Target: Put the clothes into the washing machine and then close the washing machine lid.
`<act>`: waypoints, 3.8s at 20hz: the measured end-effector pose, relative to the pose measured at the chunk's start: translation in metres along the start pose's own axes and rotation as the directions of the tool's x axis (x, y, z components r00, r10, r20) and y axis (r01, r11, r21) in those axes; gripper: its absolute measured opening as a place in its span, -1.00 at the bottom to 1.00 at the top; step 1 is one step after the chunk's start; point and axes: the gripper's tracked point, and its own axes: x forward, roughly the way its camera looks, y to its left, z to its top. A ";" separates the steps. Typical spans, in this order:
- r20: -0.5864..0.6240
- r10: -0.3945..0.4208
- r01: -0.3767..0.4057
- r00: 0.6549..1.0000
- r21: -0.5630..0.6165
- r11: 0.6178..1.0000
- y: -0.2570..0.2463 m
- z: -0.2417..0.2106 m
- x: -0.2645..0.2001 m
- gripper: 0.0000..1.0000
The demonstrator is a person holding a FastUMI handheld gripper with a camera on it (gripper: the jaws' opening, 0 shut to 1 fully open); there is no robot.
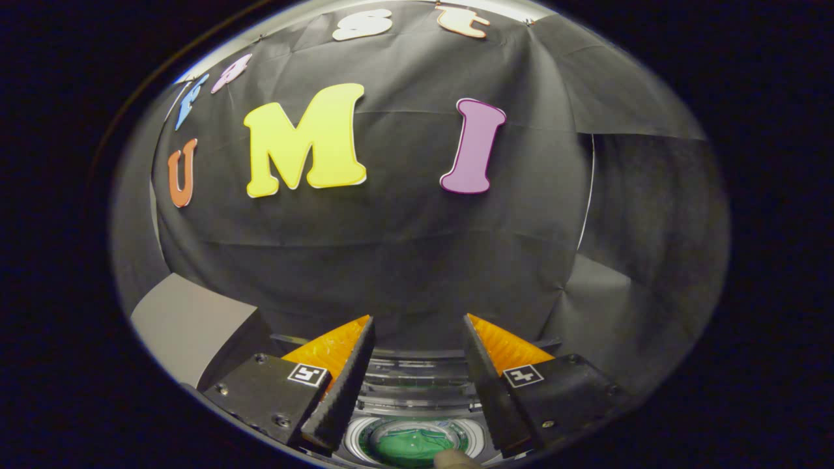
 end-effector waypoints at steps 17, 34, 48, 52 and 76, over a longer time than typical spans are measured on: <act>-0.073 -0.048 0.050 0.996 0.027 0.998 -0.009 -0.038 0.059 0.92; -0.053 -0.043 0.043 0.998 0.000 0.999 -0.010 -0.041 0.052 0.93; -0.070 -0.049 0.049 0.996 -0.010 0.999 -0.009 -0.039 0.052 0.93; -0.094 -0.044 0.043 0.995 -0.006 0.999 -0.010 -0.040 0.052 0.93; -0.203 -0.068 0.060 0.977 -0.041 0.997 -0.010 -0.047 0.053 0.94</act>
